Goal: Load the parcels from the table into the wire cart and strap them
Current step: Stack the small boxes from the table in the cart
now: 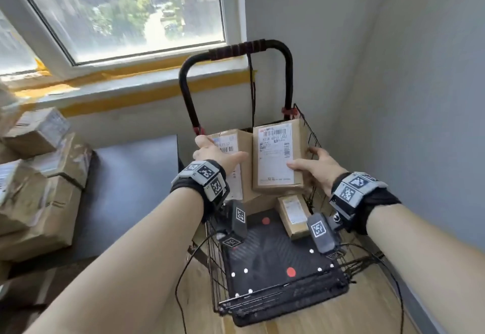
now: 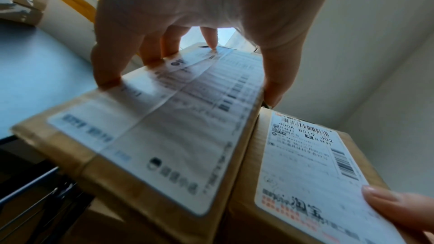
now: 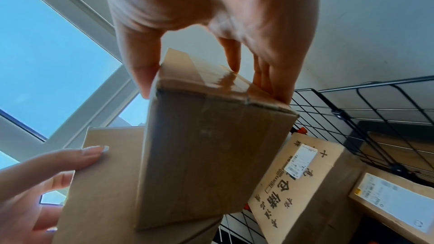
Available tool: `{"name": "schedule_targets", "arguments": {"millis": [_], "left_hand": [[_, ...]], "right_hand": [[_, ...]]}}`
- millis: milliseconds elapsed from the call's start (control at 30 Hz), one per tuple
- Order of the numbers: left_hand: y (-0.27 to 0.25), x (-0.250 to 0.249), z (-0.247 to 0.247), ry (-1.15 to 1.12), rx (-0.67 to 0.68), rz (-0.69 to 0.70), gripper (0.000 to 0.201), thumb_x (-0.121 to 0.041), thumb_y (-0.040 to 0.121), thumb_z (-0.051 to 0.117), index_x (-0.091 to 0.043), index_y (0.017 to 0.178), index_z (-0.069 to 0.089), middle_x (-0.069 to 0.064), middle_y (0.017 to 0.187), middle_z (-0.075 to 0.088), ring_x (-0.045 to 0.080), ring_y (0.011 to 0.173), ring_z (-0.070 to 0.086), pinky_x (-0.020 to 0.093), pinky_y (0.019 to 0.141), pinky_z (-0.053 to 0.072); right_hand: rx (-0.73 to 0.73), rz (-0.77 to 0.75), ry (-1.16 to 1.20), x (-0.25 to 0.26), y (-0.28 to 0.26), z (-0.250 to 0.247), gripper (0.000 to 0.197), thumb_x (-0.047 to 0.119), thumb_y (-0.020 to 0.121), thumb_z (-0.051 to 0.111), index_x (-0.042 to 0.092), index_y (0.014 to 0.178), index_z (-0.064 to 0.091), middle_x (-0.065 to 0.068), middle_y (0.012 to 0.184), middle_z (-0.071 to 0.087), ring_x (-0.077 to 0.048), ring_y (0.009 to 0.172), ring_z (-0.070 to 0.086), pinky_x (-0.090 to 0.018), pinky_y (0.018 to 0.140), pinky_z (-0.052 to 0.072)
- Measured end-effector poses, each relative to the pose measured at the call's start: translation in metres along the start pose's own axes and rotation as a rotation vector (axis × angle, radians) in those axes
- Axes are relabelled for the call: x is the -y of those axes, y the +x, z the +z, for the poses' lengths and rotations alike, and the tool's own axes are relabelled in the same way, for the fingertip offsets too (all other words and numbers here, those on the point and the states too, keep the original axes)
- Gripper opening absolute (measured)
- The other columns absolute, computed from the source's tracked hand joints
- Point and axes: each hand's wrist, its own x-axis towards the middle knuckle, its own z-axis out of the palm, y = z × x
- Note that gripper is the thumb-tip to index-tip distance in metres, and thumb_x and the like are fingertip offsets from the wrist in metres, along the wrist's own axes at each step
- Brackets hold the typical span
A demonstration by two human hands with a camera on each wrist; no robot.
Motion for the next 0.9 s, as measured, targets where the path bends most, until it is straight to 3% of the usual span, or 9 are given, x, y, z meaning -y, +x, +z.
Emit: {"name": "schedule_targets", "arguments": {"millis": [100, 200, 300, 367, 433, 533, 767, 867, 900], "left_hand": [[0.013, 0.001, 0.022, 0.029, 0.036, -0.075, 0.078, -0.051, 0.063, 0.076, -0.023, 0.114, 0.024, 0.006, 0.11, 0.048, 0.024, 0.091, 0.056, 0.037, 0.07, 0.051], [0.03, 0.008, 0.043, 0.077, 0.081, -0.151, 0.082, -0.05, 0.067, 0.075, -0.021, 0.124, 0.023, 0.008, 0.112, 0.048, 0.024, 0.09, 0.055, 0.037, 0.069, 0.049], [0.056, 0.02, 0.066, 0.101, 0.138, -0.225, 0.082, -0.051, 0.068, 0.073, -0.02, 0.124, 0.022, 0.01, 0.116, 0.047, 0.028, 0.098, 0.055, 0.041, 0.078, 0.051], [0.076, 0.029, 0.083, 0.114, 0.192, -0.272, 0.081, -0.051, 0.069, 0.072, -0.019, 0.124, 0.021, 0.011, 0.118, 0.046, 0.029, 0.098, 0.054, 0.043, 0.083, 0.051], [0.098, 0.04, 0.101, 0.119, 0.237, -0.312, 0.081, -0.052, 0.069, 0.072, -0.017, 0.123, 0.022, 0.011, 0.119, 0.046, 0.028, 0.094, 0.052, 0.04, 0.082, 0.049], [0.123, 0.06, 0.128, 0.136, 0.281, -0.372, 0.083, -0.053, 0.069, 0.072, -0.016, 0.124, 0.023, 0.011, 0.121, 0.046, 0.027, 0.09, 0.048, 0.037, 0.077, 0.043], [0.163, 0.12, 0.198, 0.177, 0.282, -0.565, 0.091, -0.052, 0.065, 0.075, -0.015, 0.129, 0.022, 0.012, 0.125, 0.044, 0.034, 0.109, 0.052, 0.046, 0.094, 0.044], [0.18, 0.149, 0.232, 0.172, 0.242, -0.648, 0.087, -0.047, 0.064, 0.077, -0.017, 0.126, 0.025, 0.012, 0.125, 0.043, 0.035, 0.108, 0.053, 0.049, 0.095, 0.045], [0.185, 0.16, 0.243, 0.167, 0.23, -0.669, 0.084, -0.044, 0.064, 0.078, -0.017, 0.124, 0.026, 0.012, 0.124, 0.043, 0.035, 0.107, 0.053, 0.048, 0.094, 0.046]], "right_hand": [[0.068, 0.081, 0.011, -0.012, 0.026, -0.005, 0.094, 0.019, 0.068, 0.081, 0.021, 0.145, 0.027, -0.012, 0.127, 0.057, -0.03, 0.106, 0.063, -0.052, 0.093, 0.05], [0.11, 0.166, 0.018, -0.025, 0.053, -0.002, 0.09, 0.013, 0.074, 0.077, 0.018, 0.147, 0.025, -0.012, 0.125, 0.059, -0.03, 0.106, 0.062, -0.052, 0.094, 0.049], [0.119, 0.224, -0.053, -0.033, 0.083, 0.001, 0.085, 0.013, 0.077, 0.075, 0.018, 0.146, 0.027, -0.012, 0.124, 0.06, -0.027, 0.101, 0.063, -0.046, 0.079, 0.055], [0.108, 0.258, -0.115, -0.041, 0.103, 0.004, 0.085, 0.012, 0.076, 0.075, 0.017, 0.147, 0.028, -0.01, 0.127, 0.059, -0.026, 0.105, 0.062, -0.046, 0.079, 0.055], [0.099, 0.294, -0.159, -0.05, 0.126, 0.009, 0.085, 0.012, 0.076, 0.075, 0.017, 0.147, 0.029, -0.009, 0.13, 0.057, -0.026, 0.11, 0.06, -0.039, 0.072, 0.054], [0.114, 0.376, -0.175, -0.071, 0.157, 0.019, 0.08, 0.007, 0.079, 0.073, 0.016, 0.146, 0.03, -0.01, 0.131, 0.056, -0.025, 0.106, 0.06, -0.03, 0.061, 0.049], [0.236, 0.538, -0.299, -0.15, 0.23, 0.044, 0.076, 0.012, 0.081, 0.071, 0.016, 0.145, 0.032, -0.009, 0.134, 0.055, -0.024, 0.107, 0.057, -0.041, 0.083, 0.05], [0.322, 0.656, -0.311, -0.191, 0.261, 0.058, 0.085, 0.018, 0.076, 0.075, 0.026, 0.146, 0.028, -0.007, 0.137, 0.052, -0.028, 0.117, 0.054, -0.056, 0.087, 0.05], [0.339, 0.705, -0.277, -0.204, 0.27, 0.063, 0.083, 0.016, 0.077, 0.075, 0.028, 0.144, 0.029, -0.008, 0.137, 0.052, -0.032, 0.118, 0.053, -0.062, 0.083, 0.049]]}}
